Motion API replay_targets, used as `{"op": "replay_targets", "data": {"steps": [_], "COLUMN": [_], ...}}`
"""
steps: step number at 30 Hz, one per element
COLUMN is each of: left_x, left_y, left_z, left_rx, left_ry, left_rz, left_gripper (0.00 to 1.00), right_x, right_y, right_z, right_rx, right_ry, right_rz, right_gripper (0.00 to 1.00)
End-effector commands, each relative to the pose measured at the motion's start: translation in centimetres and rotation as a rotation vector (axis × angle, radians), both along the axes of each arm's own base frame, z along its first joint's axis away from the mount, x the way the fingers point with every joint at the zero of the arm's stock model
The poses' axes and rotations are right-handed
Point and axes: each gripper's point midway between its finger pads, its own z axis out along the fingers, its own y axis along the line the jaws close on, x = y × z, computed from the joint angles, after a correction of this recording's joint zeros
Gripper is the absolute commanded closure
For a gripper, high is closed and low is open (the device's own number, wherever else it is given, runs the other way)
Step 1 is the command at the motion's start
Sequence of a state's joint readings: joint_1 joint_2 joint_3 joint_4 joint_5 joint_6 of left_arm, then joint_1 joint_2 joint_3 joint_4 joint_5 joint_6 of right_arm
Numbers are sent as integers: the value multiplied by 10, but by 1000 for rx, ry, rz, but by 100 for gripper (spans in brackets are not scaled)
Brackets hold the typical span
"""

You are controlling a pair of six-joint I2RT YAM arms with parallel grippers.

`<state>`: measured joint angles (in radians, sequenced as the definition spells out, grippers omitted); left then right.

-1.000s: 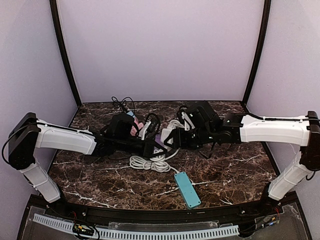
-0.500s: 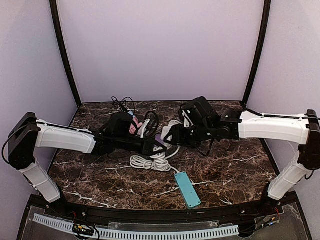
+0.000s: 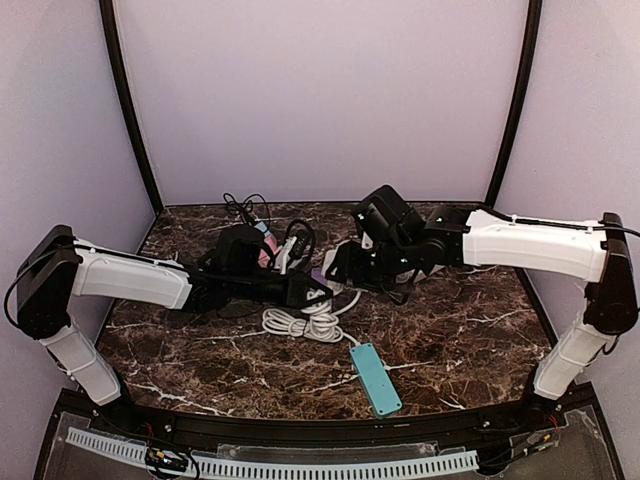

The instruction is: Pull the plug off the socket

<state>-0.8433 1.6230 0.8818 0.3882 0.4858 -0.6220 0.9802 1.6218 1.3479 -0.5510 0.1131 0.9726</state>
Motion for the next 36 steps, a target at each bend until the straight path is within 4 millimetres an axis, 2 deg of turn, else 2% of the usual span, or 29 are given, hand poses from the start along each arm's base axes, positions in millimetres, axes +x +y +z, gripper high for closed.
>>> {"op": "replay_targets", "data": {"steps": [1, 4, 11, 17, 22, 26, 32, 36], "left_x": [-26, -24, -3, 8, 15, 17, 17, 11], "left_y": [12, 14, 28, 32, 38, 37, 42, 42], "left_z": [-12, -12, -1, 12, 14, 16, 15, 11], "left_rx": [47, 79, 64, 65, 80, 76, 75, 65], "left_ry": [88, 81, 89, 74, 64, 60, 57, 73], "left_rz": [-41, -42, -36, -79, -77, -71, -39, -30], "left_gripper": [100, 99, 99, 99, 99, 99, 100, 99], "right_x": [57, 57, 41, 14, -1, 4, 28, 39], "right_y": [-78, -72, -33, -24, -22, -26, -65, -81], "right_z": [1, 3, 17, 17, 19, 19, 13, 14], "right_rx": [-245, -232, -126, -80, -30, -27, -155, -189], "right_ry": [-176, -194, -281, -313, -310, -297, -242, -224], "right_rz": [-306, -252, 70, 248, 303, 235, -75, -222], "right_gripper": [100, 100, 100, 100, 100, 100, 100, 100]}}
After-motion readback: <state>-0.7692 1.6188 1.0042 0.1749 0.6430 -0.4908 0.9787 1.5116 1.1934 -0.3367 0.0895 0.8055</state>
